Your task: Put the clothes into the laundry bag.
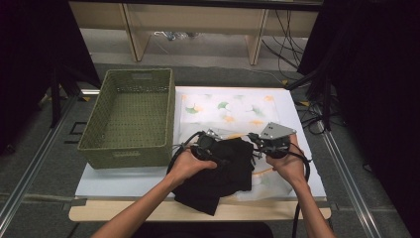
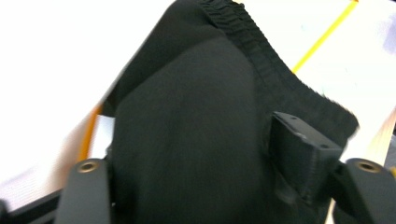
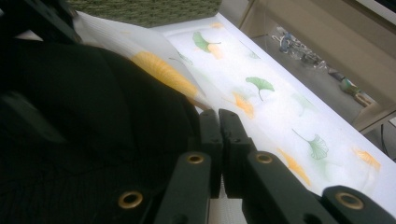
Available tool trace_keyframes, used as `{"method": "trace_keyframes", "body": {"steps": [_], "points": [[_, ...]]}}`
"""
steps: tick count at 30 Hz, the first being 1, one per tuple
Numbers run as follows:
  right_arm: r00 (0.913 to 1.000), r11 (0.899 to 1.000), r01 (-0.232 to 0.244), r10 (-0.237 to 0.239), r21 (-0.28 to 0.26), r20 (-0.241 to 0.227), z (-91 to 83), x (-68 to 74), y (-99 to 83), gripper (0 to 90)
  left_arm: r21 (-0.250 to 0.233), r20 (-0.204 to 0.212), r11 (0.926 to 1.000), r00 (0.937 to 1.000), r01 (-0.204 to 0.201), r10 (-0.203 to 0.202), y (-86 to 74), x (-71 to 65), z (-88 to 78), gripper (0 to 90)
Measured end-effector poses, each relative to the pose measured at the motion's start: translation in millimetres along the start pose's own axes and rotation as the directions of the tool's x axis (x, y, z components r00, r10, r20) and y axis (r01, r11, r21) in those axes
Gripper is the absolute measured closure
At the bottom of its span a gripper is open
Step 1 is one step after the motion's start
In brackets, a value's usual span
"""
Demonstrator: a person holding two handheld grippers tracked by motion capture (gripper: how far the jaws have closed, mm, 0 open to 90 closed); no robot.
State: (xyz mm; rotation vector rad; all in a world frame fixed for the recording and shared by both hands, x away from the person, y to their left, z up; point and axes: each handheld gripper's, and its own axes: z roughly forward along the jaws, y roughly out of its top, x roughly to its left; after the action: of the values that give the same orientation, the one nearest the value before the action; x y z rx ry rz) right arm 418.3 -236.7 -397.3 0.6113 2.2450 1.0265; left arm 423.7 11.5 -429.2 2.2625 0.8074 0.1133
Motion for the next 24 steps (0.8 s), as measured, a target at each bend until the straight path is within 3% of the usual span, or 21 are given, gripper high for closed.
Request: {"method": "trace_keyframes", "body": {"steps": [1, 2, 3, 5, 6, 8, 11, 12, 13, 14, 16, 17, 20, 22, 23, 24], "points": [[1.0000, 1.000, 0.004, -0.004, 0.002, -0.002, -0.2, 0.3, 0.3, 90.0, -0.028, 0.014, 0.9996, 0.9999, 0.007, -0.007, -4.2, -2.4, -5.1, 29.2], [1.0000, 1.000, -0.007, 0.007, 0.007, 0.003, -0.7, 1.5, 0.1, 90.0, 0.000, 0.027, 0.9995, 0.9992, -0.030, 0.030, -8.5, -1.1, -9.9, 26.3], [1.0000, 1.000, -0.008, 0.008, 0.009, -0.001, -1.2, 2.0, 0.2, 90.0, 0.014, 0.028, 0.9996, 0.9993, -0.025, 0.025, -13.2, -2.0, -12.0, 24.8], [1.0000, 1.000, -0.010, 0.010, 0.009, -0.002, -1.6, 2.6, 0.3, 90.0, 0.035, 0.007, 0.9963, 0.9970, -0.078, 0.078, -23.1, -1.9, -16.3, 21.9], [1.0000, 1.000, 0.001, -0.001, 0.006, -0.004, -1.3, 2.2, 0.4, 90.0, 0.045, -0.001, 0.9955, 0.9965, -0.083, 0.083, -28.2, -1.8, -16.7, 21.5], [0.9999, 1.000, -0.015, 0.015, 0.012, -0.005, -1.4, 3.3, 0.0, 90.0, 0.068, 0.011, 0.9942, 0.9965, -0.083, 0.082, -36.0, -0.6, -17.0, 20.0], [1.0000, 1.000, 0.004, -0.004, 0.012, -0.007, 0.1, 3.1, 0.4, 90.0, 0.079, 0.010, 0.9940, 0.9972, -0.075, 0.074, -41.3, 1.2, -10.3, 20.3], [1.0000, 1.000, -0.004, 0.004, 0.017, -0.006, 0.5, 3.7, 0.4, 90.0, 0.044, 0.013, 0.9989, 0.9998, -0.015, 0.014, -42.3, -2.6, -2.7, 21.5], [1.0000, 1.000, -0.003, 0.003, 0.018, -0.007, 0.9, 4.4, 0.5, 90.0, 0.093, 0.025, 0.9939, 0.9980, -0.060, 0.058, -40.3, 0.7, -1.2, 26.0], [1.0000, 1.000, 0.002, -0.001, 0.020, -0.006, 1.3, 4.8, 0.7, 90.0, 0.094, 0.034, 0.9951, 0.9991, -0.030, 0.027, -38.4, -0.3, 1.9, 34.5], [0.9998, 1.000, 0.018, -0.018, 0.017, -0.009, 1.8, 5.3, 1.3, 90.0, 0.049, 0.048, 0.9973, 0.9975, -0.055, 0.052, -32.8, -1.3, 2.8, 58.2], [0.9999, 1.000, 0.008, -0.008, 0.020, -0.006, 1.2, 6.0, 1.4, 90.0, 0.040, 0.043, 0.9970, 0.9969, -0.067, 0.065, -29.5, -2.0, 1.0, 63.5], [0.9998, 1.000, 0.020, -0.020, 0.009, -0.003, 0.4, 4.7, 1.8, 90.0, 0.004, 0.034, 0.9978, 0.9972, -0.067, 0.066, -20.8, -7.7, -1.8, 67.9], [0.9999, 1.000, 0.017, -0.017, 0.005, -0.003, -0.2, 4.2, 1.8, 90.0, -0.013, 0.033, 0.9994, 0.9990, -0.031, 0.032, -14.6, -8.4, -3.0, 68.3], [0.9999, 1.000, 0.015, -0.015, 0.005, -0.004, -0.6, 4.1, 1.8, 90.0, -0.048, 0.032, 0.9985, 0.9992, 0.026, -0.025, -11.6, -9.9, -1.4, 68.5], [0.9999, 1.000, 0.015, -0.015, 0.004, -0.004, -0.8, 4.0, 1.7, 90.0, -0.062, 0.020, 0.9975, 0.9993, 0.034, -0.032, -7.8, -8.7, -0.8, 68.7]]}}
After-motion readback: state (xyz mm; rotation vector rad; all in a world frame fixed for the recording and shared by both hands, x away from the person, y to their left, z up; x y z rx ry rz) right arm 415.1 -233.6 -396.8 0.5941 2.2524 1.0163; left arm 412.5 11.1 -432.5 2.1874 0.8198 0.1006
